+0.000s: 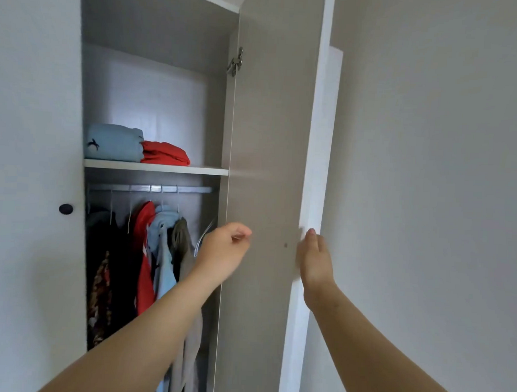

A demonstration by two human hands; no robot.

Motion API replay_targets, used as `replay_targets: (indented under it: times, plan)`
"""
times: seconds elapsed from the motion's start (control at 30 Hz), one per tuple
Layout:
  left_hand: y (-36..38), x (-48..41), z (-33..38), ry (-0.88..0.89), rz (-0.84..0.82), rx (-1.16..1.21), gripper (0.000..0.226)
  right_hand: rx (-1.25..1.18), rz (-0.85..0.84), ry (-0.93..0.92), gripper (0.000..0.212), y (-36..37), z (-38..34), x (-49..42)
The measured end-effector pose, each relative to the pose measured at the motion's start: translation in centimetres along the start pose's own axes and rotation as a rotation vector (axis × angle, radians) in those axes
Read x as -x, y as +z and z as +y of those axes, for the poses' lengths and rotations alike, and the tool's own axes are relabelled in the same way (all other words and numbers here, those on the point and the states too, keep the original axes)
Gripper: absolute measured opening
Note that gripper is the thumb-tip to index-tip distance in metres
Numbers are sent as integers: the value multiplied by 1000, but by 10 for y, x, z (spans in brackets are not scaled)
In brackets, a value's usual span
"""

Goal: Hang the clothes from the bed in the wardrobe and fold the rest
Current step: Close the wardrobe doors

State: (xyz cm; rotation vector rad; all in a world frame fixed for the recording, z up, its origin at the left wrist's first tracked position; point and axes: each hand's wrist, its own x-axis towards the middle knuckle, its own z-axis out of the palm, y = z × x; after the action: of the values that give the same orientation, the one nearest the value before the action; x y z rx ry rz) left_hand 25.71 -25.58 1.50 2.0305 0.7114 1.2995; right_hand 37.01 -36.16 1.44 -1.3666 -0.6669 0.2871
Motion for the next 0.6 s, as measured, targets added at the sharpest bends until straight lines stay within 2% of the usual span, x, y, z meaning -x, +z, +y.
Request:
replay_targets:
  times: [0.17,0.33,0.43,0.6]
  plan:
    - [-41,-4,0,69,152,-38,18,34,-86,-55,32,27,-2,3]
    - [-100,-7,-25,38,215,-103,17,67,-163,-39,4,79,-2,7]
    - [-131,-12,-43,25,269,-182,15,132,-217,-34,18,116,3,15]
    - [-192,-32,-77,26,324,-272,17,141,-299,-46,20,190,9,25]
